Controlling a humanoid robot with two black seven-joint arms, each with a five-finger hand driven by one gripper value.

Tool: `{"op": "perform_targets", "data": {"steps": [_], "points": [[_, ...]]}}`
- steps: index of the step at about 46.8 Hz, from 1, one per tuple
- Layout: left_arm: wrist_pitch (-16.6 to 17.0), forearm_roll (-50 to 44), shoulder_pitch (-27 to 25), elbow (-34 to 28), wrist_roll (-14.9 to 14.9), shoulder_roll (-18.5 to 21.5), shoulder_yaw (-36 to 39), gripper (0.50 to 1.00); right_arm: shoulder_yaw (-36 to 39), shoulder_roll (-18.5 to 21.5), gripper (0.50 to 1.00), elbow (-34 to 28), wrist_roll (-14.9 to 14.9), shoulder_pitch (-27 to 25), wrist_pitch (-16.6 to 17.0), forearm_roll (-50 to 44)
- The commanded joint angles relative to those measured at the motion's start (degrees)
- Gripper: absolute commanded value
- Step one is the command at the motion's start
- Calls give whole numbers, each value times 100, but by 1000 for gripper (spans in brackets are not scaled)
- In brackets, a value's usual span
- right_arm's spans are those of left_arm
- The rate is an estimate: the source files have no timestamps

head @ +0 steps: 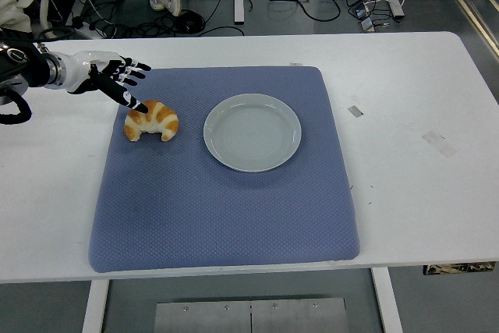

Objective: Place the bread on the plate

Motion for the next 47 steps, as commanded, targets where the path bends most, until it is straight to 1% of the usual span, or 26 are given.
{"op": "perform_targets", "data": {"steps": [1, 6, 14, 24, 28, 34, 47], "points": [[0, 7, -16, -14, 0, -1, 12, 990, 0, 0, 1000, 0, 0, -1, 0, 1], [0, 77, -16, -32, 9, -1, 48, 990, 0, 0, 1000, 0, 0, -1, 0, 1], [35, 482, -86, -269, 9, 104, 56, 989, 0, 0, 1000, 0, 0, -1, 0, 1], [62, 508, -86, -410, 9, 122, 109, 989, 0, 0, 1000, 0, 0, -1, 0, 1], [123, 508, -86, -410, 0, 96, 320, 989, 0, 0, 1000, 0, 0, -1, 0, 1], [325, 500, -95, -401, -9, 96, 505, 989, 0, 0, 1000, 0, 0, -1, 0, 1], [404, 456, -51, -410, -26, 87, 505, 987, 0, 0, 1000, 0, 0, -1, 0, 1]]}}
